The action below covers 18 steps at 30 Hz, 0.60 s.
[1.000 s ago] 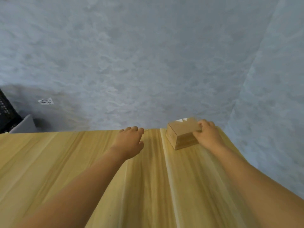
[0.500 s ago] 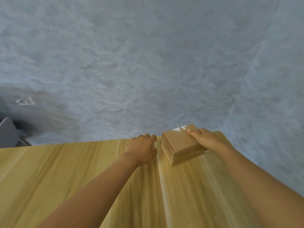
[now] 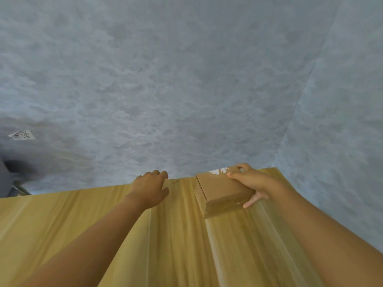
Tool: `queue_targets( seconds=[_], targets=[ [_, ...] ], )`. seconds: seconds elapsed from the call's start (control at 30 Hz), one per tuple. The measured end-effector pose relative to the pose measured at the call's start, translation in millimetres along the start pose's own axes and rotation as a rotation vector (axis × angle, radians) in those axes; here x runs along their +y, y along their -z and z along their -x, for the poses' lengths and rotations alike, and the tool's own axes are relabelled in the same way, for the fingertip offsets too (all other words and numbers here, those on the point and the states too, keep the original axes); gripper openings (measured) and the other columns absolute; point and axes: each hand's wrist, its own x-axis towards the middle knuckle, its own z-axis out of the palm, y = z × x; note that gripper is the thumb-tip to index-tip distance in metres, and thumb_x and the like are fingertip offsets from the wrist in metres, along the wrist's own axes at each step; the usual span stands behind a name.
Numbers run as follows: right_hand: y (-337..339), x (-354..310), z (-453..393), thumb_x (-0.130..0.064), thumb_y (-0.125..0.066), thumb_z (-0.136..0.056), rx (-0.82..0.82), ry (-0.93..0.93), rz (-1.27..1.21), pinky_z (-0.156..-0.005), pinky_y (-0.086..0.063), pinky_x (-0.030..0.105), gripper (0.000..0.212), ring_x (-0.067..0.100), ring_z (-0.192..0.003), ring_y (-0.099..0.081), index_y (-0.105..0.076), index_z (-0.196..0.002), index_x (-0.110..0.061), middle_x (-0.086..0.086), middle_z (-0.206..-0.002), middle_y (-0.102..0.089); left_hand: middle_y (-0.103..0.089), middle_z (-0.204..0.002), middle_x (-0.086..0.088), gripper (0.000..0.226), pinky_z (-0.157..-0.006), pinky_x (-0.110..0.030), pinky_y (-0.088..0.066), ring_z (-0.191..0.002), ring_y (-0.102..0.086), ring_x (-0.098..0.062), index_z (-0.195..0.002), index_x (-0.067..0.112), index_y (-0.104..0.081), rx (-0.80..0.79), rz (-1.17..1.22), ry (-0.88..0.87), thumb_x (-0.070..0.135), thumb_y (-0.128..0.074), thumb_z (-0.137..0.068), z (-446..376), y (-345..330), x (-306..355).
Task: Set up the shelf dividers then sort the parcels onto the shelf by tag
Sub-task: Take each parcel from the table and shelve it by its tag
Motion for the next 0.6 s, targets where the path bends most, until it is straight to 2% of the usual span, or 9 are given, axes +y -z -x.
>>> queue_targets(
  seconds=[0.07, 0.17, 0.23, 0.33, 0.43, 0.5, 0.6],
  targets=[
    [2, -4, 4, -0.033, -0.065, -0.096, -0.089, -0.033, -0.039, -0.074, -0.06, 0.058, 0.074, 0.035, -0.125, -0.047, -0.022, -0.156, -0.039, -0.002, -0.16, -0.023, -0.057, -0.13, 0.003, 0.044, -0.09, -0.033, -0.044, -0.116, -0.056, -0.02, -0.138, 0.025, -0.046, 0.021, 0.007, 0.009, 0.04, -0.048, -0.098, 2, 2, -7],
    [2, -7, 10, -0.024, -0.066, -0.096, -0.198, -0.073, -0.05, -0.087, -0.052, 0.068, 0.047, 0.037, -0.122, -0.05, -0.049, -0.139, -0.031, 0.004, -0.148, -0.037, -0.057, -0.13, 0.003, 0.045, -0.09, -0.032, -0.045, -0.116, -0.057, -0.019, -0.139, 0.025, -0.046, 0.041, 0.01, 0.005, 0.04, -0.049, -0.097, 5, 5, -15],
    [0, -5, 12, -0.023, -0.067, -0.095, -0.21, -0.069, -0.075, -0.087, -0.051, 0.071, 0.037, 0.039, -0.121, -0.051, -0.055, -0.129, -0.028, 0.005, -0.138, -0.043, -0.057, -0.13, 0.003, 0.045, -0.091, -0.032, -0.045, -0.116, -0.057, -0.018, -0.139, 0.025, -0.046, 0.044, 0.008, 0.002, 0.04, -0.049, -0.098, 7, 5, -19],
    [-3, -4, 12, -0.039, -0.065, -0.095, -0.171, -0.029, -0.119, -0.084, -0.053, 0.069, 0.033, 0.037, -0.119, -0.053, -0.054, -0.125, -0.031, 0.004, -0.134, -0.045, -0.057, -0.132, 0.003, 0.045, -0.092, -0.032, -0.046, -0.117, -0.057, -0.018, -0.139, 0.025, -0.046, 0.052, 0.012, 0.004, 0.04, -0.049, -0.098, 8, 6, -24],
    [-6, -5, 10, -0.065, -0.057, -0.089, -0.113, -0.008, -0.152, -0.075, -0.058, 0.062, 0.045, 0.036, -0.116, -0.058, -0.055, -0.122, -0.033, 0.002, -0.131, -0.052, -0.057, -0.133, 0.003, 0.044, -0.093, -0.033, -0.047, -0.119, -0.057, -0.018, -0.139, 0.025, -0.046, 0.059, 0.016, -0.003, 0.04, -0.05, -0.098, 8, 7, -25],
    [-9, -4, 9, -0.067, -0.057, -0.087, -0.082, 0.02, -0.169, -0.072, -0.058, 0.06, 0.043, 0.034, -0.113, -0.06, -0.059, -0.113, -0.033, 0.001, -0.126, -0.056, -0.057, -0.133, 0.003, 0.044, -0.094, -0.033, -0.047, -0.12, -0.056, -0.018, -0.139, 0.025, -0.046, 0.065, 0.021, -0.012, 0.04, -0.05, -0.098, 7, 9, -25],
    [-12, 1, 9, -0.056, -0.061, -0.092, -0.016, 0.067, -0.233, -0.079, -0.058, 0.055, 0.025, 0.029, -0.102, -0.062, -0.064, -0.102, -0.033, 0.002, -0.117, -0.061, -0.057, -0.133, 0.003, 0.044, -0.094, -0.032, -0.047, -0.119, -0.057, -0.017, -0.139, 0.025, -0.046, 0.072, 0.023, -0.034, 0.04, -0.049, -0.098, 7, 9, -22]
  ],
)
